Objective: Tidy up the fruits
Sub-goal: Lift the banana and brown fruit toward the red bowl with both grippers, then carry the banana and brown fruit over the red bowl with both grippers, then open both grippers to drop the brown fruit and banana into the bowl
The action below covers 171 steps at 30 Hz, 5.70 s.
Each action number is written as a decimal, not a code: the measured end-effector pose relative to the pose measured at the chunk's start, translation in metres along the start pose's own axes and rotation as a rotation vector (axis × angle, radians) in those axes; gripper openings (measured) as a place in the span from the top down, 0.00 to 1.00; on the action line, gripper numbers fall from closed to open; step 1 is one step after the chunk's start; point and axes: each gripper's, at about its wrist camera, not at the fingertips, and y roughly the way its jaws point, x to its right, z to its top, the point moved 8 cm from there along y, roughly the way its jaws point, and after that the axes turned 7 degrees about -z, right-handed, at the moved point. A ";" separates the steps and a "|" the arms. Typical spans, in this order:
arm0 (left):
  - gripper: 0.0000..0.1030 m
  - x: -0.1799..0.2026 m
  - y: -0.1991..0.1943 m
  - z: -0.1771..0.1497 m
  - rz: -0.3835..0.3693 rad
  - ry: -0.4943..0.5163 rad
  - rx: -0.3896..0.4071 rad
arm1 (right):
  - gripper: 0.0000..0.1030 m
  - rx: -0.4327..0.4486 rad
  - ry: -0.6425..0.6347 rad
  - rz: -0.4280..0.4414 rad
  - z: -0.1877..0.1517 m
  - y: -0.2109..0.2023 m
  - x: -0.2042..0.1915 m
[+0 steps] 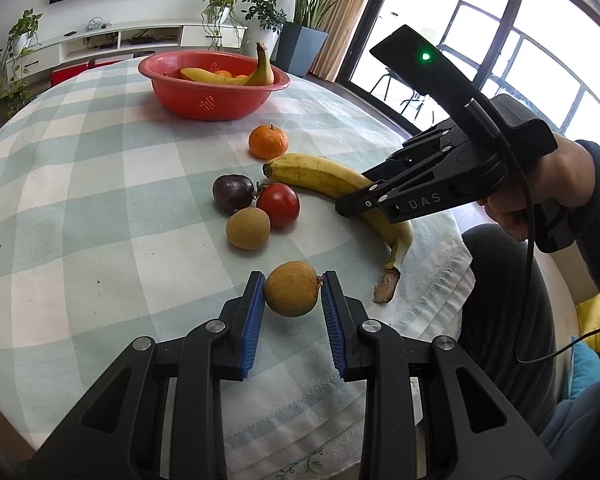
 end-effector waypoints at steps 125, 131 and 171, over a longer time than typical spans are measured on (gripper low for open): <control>0.68 -0.163 0.081 0.234 0.047 -0.175 0.122 | 0.66 0.221 0.340 0.275 0.222 -0.015 0.081; 0.63 -0.162 0.070 0.230 0.087 -0.184 0.137 | 0.66 0.229 0.360 0.275 0.222 -0.016 0.083; 0.15 -0.113 -0.018 0.181 0.161 -0.109 0.300 | 0.55 0.242 0.327 0.108 0.213 -0.017 0.072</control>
